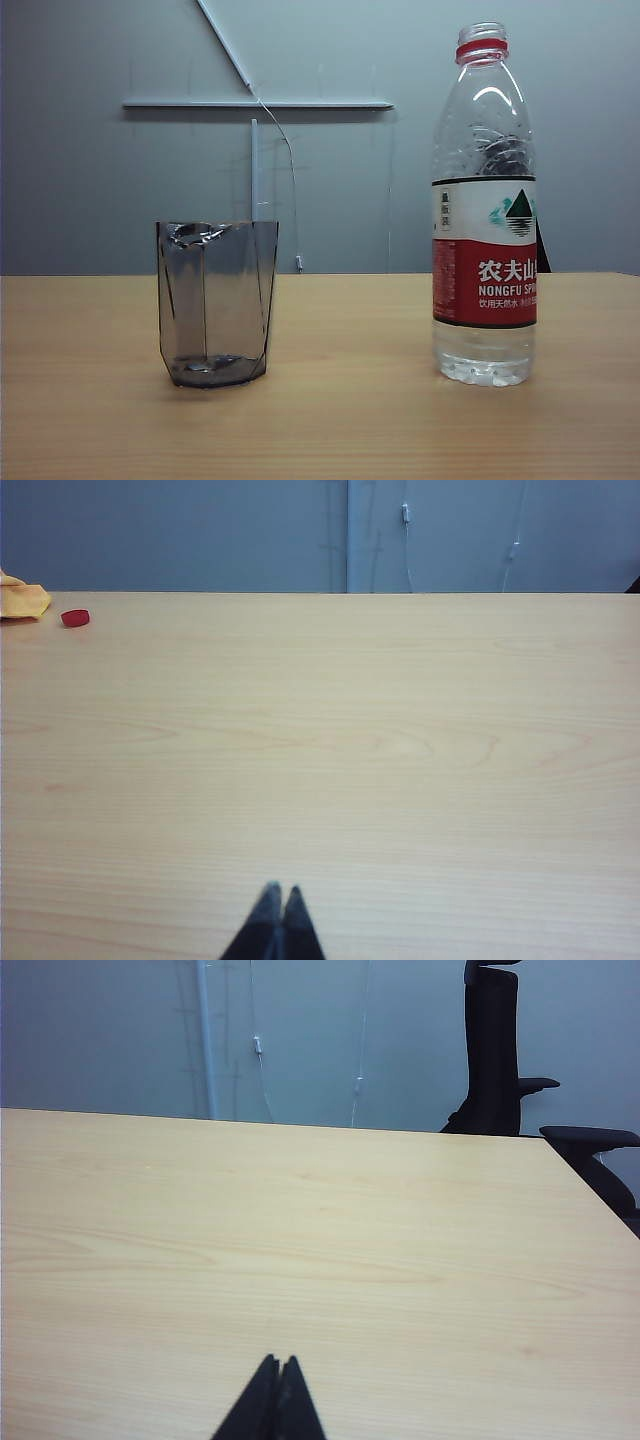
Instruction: Pick up the mineral water bottle on the table and pour water into the mug until it's half full.
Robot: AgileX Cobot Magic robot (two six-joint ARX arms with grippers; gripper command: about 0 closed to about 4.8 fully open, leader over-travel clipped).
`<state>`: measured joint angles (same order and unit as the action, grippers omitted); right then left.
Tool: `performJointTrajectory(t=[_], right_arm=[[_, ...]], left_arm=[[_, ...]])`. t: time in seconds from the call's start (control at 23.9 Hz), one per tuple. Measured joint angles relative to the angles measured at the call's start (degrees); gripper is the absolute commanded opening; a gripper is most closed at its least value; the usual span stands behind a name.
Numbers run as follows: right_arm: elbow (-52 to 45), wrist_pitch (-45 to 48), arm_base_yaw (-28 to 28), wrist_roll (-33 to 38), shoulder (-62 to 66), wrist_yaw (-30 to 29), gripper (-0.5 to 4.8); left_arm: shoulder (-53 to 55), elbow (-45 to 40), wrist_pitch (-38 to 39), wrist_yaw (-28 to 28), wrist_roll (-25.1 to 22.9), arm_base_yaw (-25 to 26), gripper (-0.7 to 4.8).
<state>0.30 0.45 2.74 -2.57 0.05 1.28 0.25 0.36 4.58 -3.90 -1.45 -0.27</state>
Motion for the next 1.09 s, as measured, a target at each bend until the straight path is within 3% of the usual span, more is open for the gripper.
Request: performJointTrajectory(t=[0.46,0.63,0.84,0.92,1.0,1.09], right_arm=[[0.0,0.02,0.0,0.0,0.0,-0.02,-0.05],[0.0,0.02,0.0,0.42,0.0,-1.81,-0.05],[0.0,1.27,0.0,9.57,0.0,-10.47,0.21],[0.0,1.57,0.0,11.91,0.0,-15.19,0.57],[0.0,1.62,0.0,14.29,0.0,-19.91,1.56],[0.0,1.6,0.0,15.91,0.02,-24.39,3.99]], left_arm=[[0.0,0.0,0.0,-0.26,0.0,-1.11,-0.02],[0.0,0.0,0.0,-1.27,0.0,-9.53,-0.02],[0.0,0.0,0.0,-1.16,0.0,-29.27,-0.02],[0.0,0.0,0.0,-1.51,0.0,-35.36,-0.02],[0.0,0.0,0.0,-1.22,0.0,-41.53,-0.02],[0.0,0.0,0.0,-1.25,0.0,-44.7,-0.02]])
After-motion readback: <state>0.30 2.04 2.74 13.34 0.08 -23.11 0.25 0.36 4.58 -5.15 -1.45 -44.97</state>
